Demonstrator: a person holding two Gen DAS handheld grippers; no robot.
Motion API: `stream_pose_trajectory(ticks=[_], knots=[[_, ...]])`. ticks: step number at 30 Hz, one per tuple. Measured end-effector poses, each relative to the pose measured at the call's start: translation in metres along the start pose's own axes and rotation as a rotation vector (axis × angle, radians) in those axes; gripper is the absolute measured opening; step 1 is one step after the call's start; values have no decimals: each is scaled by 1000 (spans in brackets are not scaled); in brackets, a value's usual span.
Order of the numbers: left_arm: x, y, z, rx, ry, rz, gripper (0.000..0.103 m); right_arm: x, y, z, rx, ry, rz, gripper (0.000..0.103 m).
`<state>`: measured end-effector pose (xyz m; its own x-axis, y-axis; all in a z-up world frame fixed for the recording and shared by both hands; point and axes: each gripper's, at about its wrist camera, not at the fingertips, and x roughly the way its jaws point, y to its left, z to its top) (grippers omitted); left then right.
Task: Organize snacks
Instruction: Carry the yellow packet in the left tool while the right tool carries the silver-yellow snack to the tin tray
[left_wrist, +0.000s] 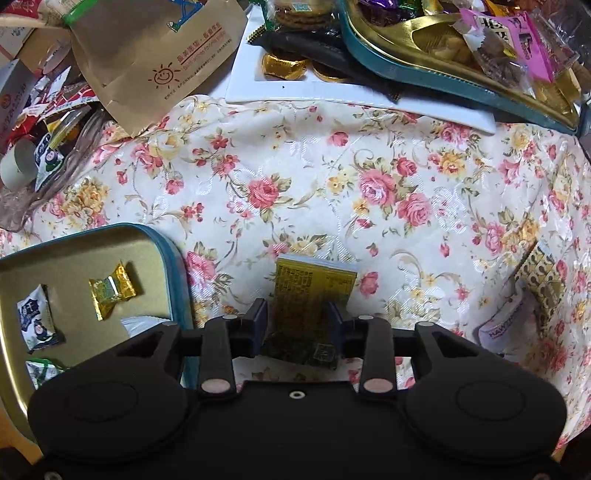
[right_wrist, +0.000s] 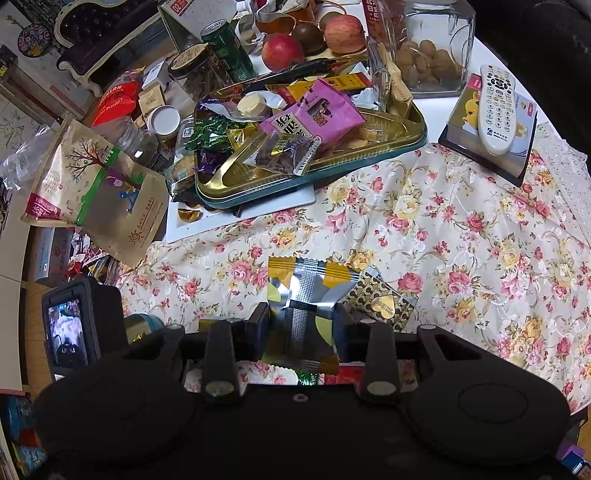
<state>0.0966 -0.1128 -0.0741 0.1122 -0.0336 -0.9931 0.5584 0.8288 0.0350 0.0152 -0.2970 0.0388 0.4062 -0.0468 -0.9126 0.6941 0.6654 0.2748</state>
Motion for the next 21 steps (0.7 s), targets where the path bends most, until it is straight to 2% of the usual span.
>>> stream_pose_trajectory(ticks=[4,9,11,16,21], knots=[[3,1,1,-23,0,-8,48,-1,-1,0,3,0,0,37],[16,-5,0,-18,22,-2,58,-2,-4,0,6,1,2,37],[15,-9,-3,-18,12,2,59,-3,-5,0,7,-1,2,37],[12,-13,-2,-60,29,-5,57,-6,-9,0,20,-6,3,37],[15,-21,-1,-92,45,-15,48,-7,-15,1,33,-9,-3,37]])
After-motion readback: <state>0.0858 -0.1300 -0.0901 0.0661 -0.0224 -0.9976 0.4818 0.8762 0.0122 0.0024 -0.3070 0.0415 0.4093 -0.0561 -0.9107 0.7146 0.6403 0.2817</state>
